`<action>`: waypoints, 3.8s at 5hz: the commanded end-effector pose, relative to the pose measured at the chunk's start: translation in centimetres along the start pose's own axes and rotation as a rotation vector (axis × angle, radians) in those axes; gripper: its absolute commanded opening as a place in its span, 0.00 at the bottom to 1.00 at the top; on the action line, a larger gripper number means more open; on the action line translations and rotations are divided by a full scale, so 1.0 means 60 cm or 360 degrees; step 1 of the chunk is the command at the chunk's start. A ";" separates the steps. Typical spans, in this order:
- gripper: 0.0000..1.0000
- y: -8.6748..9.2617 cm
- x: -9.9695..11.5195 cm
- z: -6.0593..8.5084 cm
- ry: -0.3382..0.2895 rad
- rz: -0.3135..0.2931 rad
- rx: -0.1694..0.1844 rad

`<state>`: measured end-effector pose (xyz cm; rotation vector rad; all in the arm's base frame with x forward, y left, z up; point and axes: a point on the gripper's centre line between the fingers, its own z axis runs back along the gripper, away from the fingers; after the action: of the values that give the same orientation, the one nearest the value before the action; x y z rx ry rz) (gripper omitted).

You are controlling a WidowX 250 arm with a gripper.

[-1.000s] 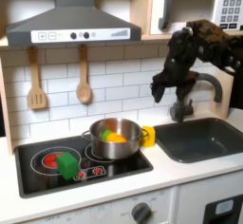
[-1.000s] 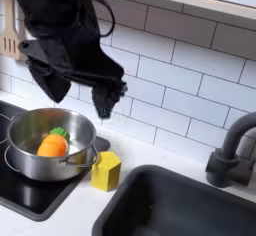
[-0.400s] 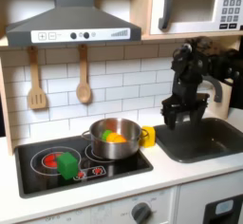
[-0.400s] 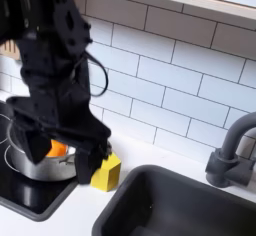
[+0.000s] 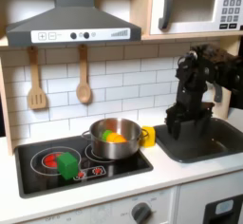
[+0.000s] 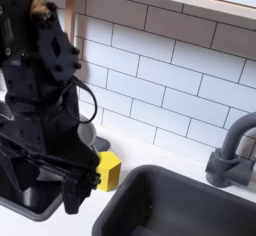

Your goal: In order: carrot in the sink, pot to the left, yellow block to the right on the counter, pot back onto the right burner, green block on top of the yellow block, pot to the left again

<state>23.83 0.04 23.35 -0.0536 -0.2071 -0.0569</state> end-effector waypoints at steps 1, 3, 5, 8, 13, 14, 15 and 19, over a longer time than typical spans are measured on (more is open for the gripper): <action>1.00 0.015 -0.031 -0.003 0.0054 -0.0008 0.0136; 1.00 0.008 -0.053 -0.016 0.0094 -0.0032 0.0119; 1.00 0.013 -0.072 -0.029 0.0133 0.0000 0.0109; 1.00 0.017 -0.076 -0.024 0.0145 0.0097 0.0193; 1.00 0.015 -0.083 -0.032 0.0181 0.0100 0.0177; 1.00 0.015 -0.084 -0.031 0.0178 0.0100 0.0177; 1.00 0.026 -0.066 -0.036 0.0145 0.0136 0.0179; 1.00 0.071 0.042 -0.058 0.0009 0.0229 0.0198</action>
<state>27.34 3.84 20.27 0.0519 -0.2026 0.0958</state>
